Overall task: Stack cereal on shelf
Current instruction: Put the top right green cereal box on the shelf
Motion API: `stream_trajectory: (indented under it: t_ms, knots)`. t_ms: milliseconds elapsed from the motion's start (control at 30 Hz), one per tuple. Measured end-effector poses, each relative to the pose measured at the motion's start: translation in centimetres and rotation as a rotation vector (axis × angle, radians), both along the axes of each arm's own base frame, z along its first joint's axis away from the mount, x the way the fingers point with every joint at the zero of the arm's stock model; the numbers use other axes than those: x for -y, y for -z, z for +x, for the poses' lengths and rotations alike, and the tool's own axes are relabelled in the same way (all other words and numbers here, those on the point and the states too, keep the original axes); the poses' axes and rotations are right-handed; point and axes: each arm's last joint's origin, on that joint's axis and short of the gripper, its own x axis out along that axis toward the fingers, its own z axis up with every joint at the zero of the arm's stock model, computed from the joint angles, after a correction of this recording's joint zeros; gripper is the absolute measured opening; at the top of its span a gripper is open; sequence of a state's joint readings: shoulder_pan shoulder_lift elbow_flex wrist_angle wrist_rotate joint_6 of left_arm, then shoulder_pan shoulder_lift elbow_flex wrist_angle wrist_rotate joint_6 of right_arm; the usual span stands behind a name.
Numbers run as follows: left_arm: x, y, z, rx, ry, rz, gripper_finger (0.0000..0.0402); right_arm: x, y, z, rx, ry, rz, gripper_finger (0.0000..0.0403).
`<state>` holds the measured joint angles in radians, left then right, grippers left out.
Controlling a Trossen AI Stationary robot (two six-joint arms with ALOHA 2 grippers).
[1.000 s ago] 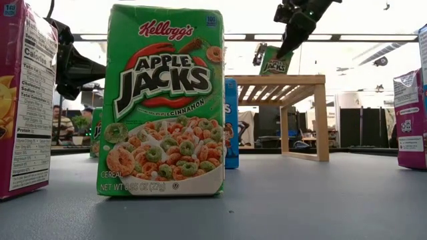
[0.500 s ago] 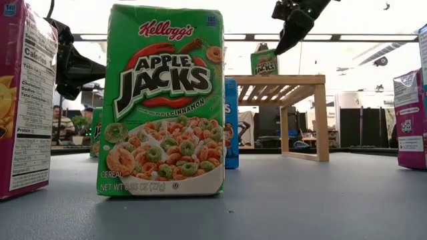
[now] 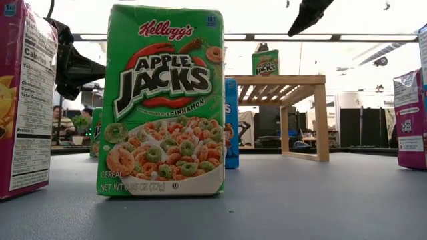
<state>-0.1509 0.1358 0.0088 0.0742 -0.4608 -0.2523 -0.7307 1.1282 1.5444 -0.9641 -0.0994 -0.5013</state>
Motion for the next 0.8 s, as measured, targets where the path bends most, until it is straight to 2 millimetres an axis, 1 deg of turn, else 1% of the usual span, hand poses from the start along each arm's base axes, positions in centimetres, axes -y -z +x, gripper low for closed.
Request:
stream_trajectory:
  t_ms: [67,133,233,300,367,500,633,700,800]
  knots:
    - [0.0,0.0,0.0,0.000,0.000,0.000,0.0001,-0.9,-0.3,-0.8,0.053,-0.013,0.051,0.0219]
    - [0.0,0.0,0.0,0.000,0.000,0.000,0.0001,-1.9,-0.3,-1.4,0.115,-0.075,0.120,0.0219]
    - [0.0,0.0,0.0,0.000,0.000,0.000,0.0001,-3.3,0.5,-2.1,0.198,-0.188,0.186,0.0219]
    - [0.0,0.0,0.0,0.000,0.000,0.000,0.0001,-4.2,1.6,-2.2,0.245,-0.215,0.193,0.0219]
    - [0.0,0.0,0.0,0.000,0.000,0.000,0.0001,-4.8,3.3,-2.1,0.285,-0.226,0.187,0.0219]
    - [0.0,0.0,0.0,0.000,0.000,0.000,0.0001,-5.5,6.5,-1.8,0.398,-0.239,0.141,0.0219]
    - [0.0,0.0,0.0,0.000,0.000,0.000,0.0001,-5.6,9.3,-1.0,0.501,-0.267,0.111,0.0219]
    - [0.0,0.0,0.0,0.000,0.000,0.000,0.0001,-5.3,10.6,-0.6,0.511,-0.257,0.100,0.0219]
    - [0.0,0.0,0.0,0.000,0.000,0.000,0.0001,-4.7,12.4,-0.1,0.483,-0.198,0.093,0.0219]
